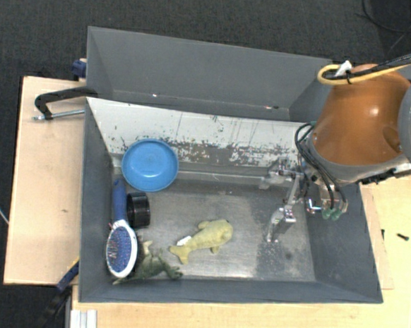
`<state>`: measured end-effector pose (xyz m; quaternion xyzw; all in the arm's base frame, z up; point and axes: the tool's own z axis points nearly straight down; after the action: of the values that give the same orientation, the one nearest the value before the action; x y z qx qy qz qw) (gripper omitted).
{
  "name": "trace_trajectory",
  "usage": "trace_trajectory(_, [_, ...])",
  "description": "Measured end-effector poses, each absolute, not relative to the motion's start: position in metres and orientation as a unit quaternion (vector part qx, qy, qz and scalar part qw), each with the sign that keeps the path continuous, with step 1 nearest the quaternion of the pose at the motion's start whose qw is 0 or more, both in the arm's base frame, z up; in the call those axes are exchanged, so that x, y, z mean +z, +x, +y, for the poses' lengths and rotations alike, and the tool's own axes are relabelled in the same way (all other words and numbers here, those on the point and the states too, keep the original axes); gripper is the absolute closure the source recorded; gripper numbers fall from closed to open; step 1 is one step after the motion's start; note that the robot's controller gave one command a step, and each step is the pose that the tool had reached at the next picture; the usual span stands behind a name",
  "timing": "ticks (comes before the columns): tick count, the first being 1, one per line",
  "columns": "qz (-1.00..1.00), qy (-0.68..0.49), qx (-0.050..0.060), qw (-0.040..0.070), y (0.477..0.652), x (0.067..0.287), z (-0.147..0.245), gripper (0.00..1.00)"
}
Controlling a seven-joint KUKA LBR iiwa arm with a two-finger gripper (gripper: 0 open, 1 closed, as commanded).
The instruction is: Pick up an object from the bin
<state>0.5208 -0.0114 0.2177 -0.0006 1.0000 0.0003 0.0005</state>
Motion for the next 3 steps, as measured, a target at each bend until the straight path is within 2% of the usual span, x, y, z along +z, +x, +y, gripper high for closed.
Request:
trace_trajectory(1, [0.999, 0.054, 0.001, 0.000, 0.526, 0.075, 0.033, 0.00])
trace_trajectory(2, [0.999, 0.055, 0.001, 0.002, 0.527, 0.078, 0.032, 1.00])
trace_trajectory(3, [1.000, 0.025, 0.002, 0.006, 0.524, 0.174, 0.063, 1.00])
